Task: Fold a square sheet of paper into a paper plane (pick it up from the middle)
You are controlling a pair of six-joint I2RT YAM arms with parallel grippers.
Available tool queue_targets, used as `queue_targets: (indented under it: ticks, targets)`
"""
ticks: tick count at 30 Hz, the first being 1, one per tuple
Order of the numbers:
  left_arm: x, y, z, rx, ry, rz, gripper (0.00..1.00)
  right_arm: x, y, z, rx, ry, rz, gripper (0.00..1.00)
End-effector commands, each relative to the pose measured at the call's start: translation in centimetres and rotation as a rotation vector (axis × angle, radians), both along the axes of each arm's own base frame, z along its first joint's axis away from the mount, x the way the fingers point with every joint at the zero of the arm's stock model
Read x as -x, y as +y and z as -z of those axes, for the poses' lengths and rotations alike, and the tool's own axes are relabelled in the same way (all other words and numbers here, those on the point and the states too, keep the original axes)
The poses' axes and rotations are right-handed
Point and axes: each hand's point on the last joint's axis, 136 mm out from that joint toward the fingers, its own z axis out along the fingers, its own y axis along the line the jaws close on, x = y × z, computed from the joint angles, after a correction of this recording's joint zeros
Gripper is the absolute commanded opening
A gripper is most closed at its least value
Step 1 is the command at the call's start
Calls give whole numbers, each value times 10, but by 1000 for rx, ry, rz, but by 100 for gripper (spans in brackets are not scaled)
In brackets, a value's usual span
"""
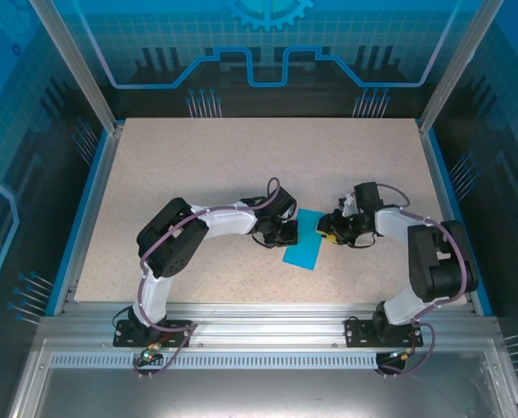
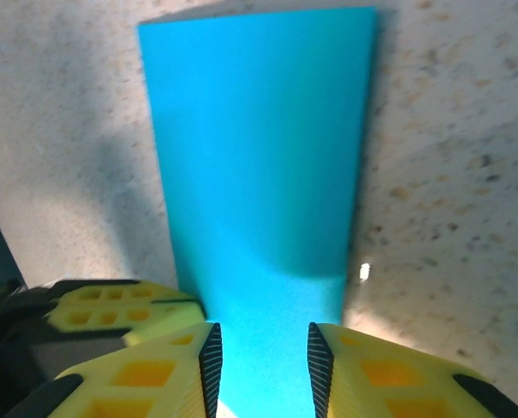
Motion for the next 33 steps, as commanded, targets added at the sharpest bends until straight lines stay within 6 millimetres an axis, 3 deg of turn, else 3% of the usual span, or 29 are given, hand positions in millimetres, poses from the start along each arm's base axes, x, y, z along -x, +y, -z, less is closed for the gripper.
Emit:
queue_targets:
  ticks: [1,9,22,26,33]
  targets:
    - [26,16,23,-90,89,31,0,20,19,-4,-46,3,-75,35]
    - [25,14,21,-87,88,34,0,42,20,32,-10,88,-91,35]
    - [26,14,20,-84,91,32,0,63,33,-3,-38,5,-161,38]
    - [25,13,19,-81,88,32,0,77,44,6,-27,27,-196,39]
    - [20,6,13,-66,80,23,0,98,44,35,-4,103,-196,38]
